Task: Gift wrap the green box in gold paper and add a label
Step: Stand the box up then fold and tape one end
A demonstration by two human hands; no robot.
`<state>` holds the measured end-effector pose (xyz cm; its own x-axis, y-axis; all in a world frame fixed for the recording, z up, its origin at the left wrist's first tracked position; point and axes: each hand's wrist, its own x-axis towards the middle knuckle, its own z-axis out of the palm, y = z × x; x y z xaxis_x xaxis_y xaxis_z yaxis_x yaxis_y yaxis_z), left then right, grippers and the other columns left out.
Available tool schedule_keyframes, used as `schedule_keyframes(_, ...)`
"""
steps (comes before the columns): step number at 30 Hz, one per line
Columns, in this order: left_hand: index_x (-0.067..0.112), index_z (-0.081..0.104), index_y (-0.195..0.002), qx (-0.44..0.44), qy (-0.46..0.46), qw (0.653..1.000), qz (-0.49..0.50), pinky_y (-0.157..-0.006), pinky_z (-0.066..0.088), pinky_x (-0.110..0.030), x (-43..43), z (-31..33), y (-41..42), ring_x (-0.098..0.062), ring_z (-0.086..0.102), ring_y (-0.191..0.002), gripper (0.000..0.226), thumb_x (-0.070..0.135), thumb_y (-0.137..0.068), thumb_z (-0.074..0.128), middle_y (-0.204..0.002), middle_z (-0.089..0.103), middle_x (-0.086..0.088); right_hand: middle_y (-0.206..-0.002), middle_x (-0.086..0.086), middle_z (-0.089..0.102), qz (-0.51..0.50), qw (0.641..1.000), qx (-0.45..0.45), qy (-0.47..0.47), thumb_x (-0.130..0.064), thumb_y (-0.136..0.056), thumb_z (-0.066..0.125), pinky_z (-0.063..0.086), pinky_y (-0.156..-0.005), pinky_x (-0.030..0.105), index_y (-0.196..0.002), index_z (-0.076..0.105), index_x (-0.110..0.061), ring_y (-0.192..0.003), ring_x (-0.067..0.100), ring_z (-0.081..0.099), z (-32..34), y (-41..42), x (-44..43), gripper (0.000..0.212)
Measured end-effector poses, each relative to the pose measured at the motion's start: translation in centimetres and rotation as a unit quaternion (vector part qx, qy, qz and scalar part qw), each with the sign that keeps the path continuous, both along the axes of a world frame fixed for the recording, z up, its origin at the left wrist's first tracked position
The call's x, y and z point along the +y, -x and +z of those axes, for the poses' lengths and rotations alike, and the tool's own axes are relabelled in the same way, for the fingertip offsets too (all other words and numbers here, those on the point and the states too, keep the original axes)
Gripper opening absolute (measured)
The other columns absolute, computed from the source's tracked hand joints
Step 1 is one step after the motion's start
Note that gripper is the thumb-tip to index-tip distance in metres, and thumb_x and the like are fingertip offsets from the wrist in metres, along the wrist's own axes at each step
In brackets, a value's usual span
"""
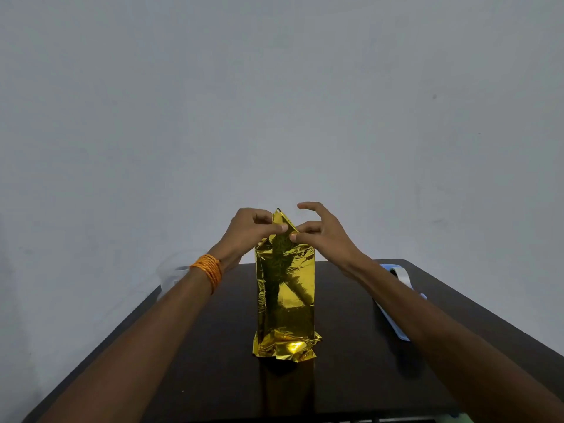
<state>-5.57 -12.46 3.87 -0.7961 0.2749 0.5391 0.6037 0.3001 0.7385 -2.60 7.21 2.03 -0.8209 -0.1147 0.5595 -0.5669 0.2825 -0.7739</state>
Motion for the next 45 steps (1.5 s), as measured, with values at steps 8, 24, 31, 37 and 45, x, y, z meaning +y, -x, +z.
schedule_keyframes(8, 0.015, 0.078, -0.090, 0.045, -0.020, 0.999, -0.003, -0.070, 0.047, -0.024, 0.5, 0.5, 0.1, -0.007, 0.065, -0.080, 0.018, 0.032, -0.085, 0.074, -0.082, 0.073, 0.003, -0.094, 0.002, 0.076, -0.014, 1.000, 0.021, 0.012, -0.011, -0.082, 0.078, 0.055, -0.092, 0.035, -0.133, 0.049, -0.026, -0.092, 0.014, 0.072, 1.7, 0.2, -1.0, 0.061)
schedule_keyframes(24, 0.017, 0.059, -0.121, 0.077, -0.121, 0.990, 0.006, -0.075, 0.060, -0.031, 0.1, -1.7, -0.9, -0.016, 0.072, -0.084, 0.045, 0.014, -0.081, 0.078, -0.082, 0.075, -0.004, -0.084, 0.006, 0.076, -0.049, 0.998, 0.027, 0.036, -0.026, -0.084, 0.078, 0.058, -0.078, 0.030, -0.126, 0.052, -0.025, -0.088, 0.017, 0.072, 2.5, 0.1, -2.9, 0.050)
schedule_keyframes(31, 0.017, 0.070, -0.098, 0.184, -0.099, 0.973, 0.102, -0.068, 0.055, -0.016, 0.2, -2.4, -1.2, -0.006, 0.068, -0.082, 0.017, 0.021, -0.083, 0.077, -0.084, 0.072, 0.003, -0.079, 0.006, 0.075, -0.079, 0.996, 0.029, 0.041, -0.023, -0.083, 0.077, 0.059, -0.086, 0.047, -0.122, 0.054, -0.026, -0.086, 0.018, 0.071, 2.6, 0.6, -3.4, 0.045)
schedule_keyframes(37, 0.019, 0.077, -0.092, 0.207, -0.058, 0.967, 0.140, -0.066, 0.056, -0.017, 0.5, -2.5, -1.1, -0.003, 0.068, -0.074, 0.009, 0.024, -0.087, 0.073, -0.080, 0.073, 0.008, -0.076, 0.003, 0.075, -0.100, 0.994, 0.049, 0.017, -0.021, -0.085, 0.075, 0.057, -0.089, 0.043, -0.124, 0.053, -0.023, -0.082, 0.013, 0.071, 2.8, 0.5, -3.6, 0.045)
schedule_keyframes(45, 0.015, 0.079, -0.091, 0.180, -0.062, 0.974, 0.125, -0.068, 0.056, -0.021, 0.7, -2.2, -0.7, -0.003, 0.068, -0.071, 0.012, 0.024, -0.088, 0.072, -0.078, 0.074, 0.004, -0.083, -0.002, 0.075, -0.089, 0.994, 0.058, -0.003, -0.027, -0.087, 0.073, 0.055, -0.085, 0.035, -0.126, 0.051, -0.025, -0.088, 0.012, 0.071, 3.0, 0.6, -3.0, 0.045)
